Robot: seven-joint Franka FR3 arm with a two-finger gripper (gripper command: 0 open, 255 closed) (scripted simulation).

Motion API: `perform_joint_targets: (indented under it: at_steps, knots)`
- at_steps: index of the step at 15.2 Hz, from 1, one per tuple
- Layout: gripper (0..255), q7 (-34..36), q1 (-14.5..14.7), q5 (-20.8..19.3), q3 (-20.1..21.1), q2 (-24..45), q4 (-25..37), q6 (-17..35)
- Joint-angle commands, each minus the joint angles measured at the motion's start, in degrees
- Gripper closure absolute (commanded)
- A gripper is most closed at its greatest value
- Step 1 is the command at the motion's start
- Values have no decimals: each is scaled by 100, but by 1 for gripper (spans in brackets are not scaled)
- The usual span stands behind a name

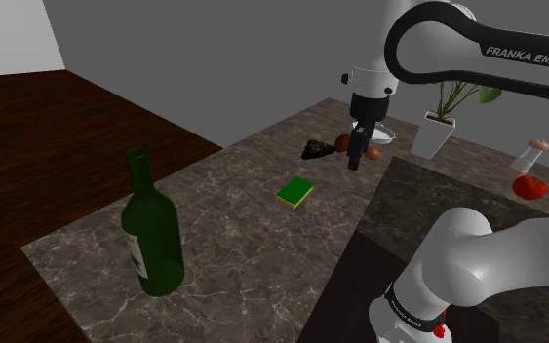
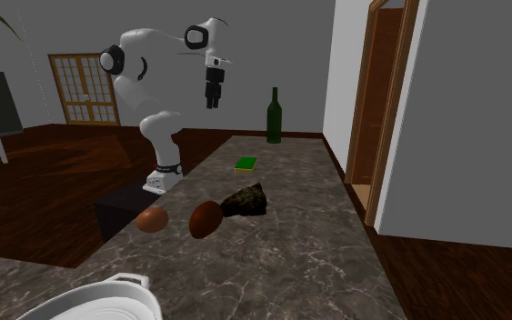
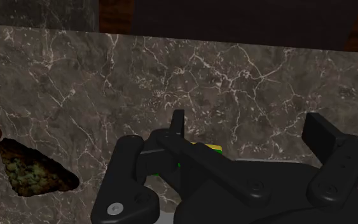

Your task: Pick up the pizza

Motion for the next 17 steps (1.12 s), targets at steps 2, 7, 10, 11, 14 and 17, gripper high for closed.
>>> perform_joint_targets:
  at_steps: [2,7,10,11,14,17]
  knots:
    - [0,-171,-23,-103,-132,8,-82,133]
    - [0,-1002,-146,-586,-807,201,-368,846]
    - [0,-1487,-211,-833,-1220,442,-435,1306]
    - [0,-1649,-229,-905,-1358,543,-439,1463]
    - [0,-2131,-261,-1081,-1774,904,-397,1938]
    - [0,-2624,-257,-1178,-2190,1347,-274,2411]
